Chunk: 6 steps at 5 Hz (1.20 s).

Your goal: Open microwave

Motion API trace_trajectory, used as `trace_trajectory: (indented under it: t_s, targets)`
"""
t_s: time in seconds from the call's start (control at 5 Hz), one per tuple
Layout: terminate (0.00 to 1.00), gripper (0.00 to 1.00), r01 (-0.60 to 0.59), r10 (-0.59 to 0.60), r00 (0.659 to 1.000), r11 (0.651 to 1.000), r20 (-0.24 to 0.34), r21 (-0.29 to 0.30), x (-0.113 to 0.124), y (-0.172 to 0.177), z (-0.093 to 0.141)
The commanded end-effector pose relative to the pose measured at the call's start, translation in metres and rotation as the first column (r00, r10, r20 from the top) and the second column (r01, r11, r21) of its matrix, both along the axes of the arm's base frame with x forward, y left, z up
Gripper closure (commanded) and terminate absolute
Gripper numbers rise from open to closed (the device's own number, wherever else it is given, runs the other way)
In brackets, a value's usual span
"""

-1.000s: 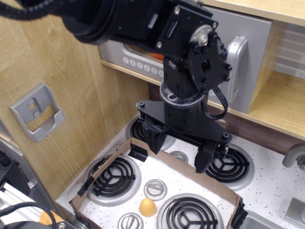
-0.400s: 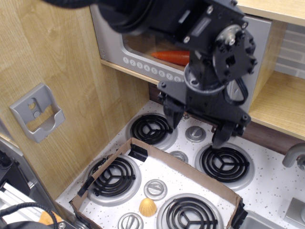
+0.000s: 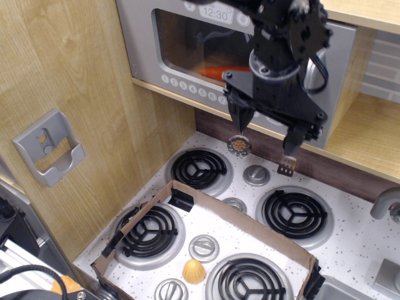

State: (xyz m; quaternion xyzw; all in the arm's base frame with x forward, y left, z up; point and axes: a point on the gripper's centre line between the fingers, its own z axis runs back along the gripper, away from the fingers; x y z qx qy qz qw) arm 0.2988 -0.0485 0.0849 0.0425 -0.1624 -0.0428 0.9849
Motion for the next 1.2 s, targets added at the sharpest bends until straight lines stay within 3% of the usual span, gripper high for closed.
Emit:
trace_trajectory:
  t_s: [0.0,0.4,1.0]
  targets:
    - [0.0,0.0,0.05,-0.05,0.998,0.999,0.043,0.004,0.027,0.003,0.016]
    - [0.0,0.0,0.093,-0.092,0.991,0.996,0.096,-0.009,0.045,-0.007,0.022]
    - [0.0,0.0,0.149,-0.145,0.985,0.988,0.094,-0.036,0.062,-0.011,0.021]
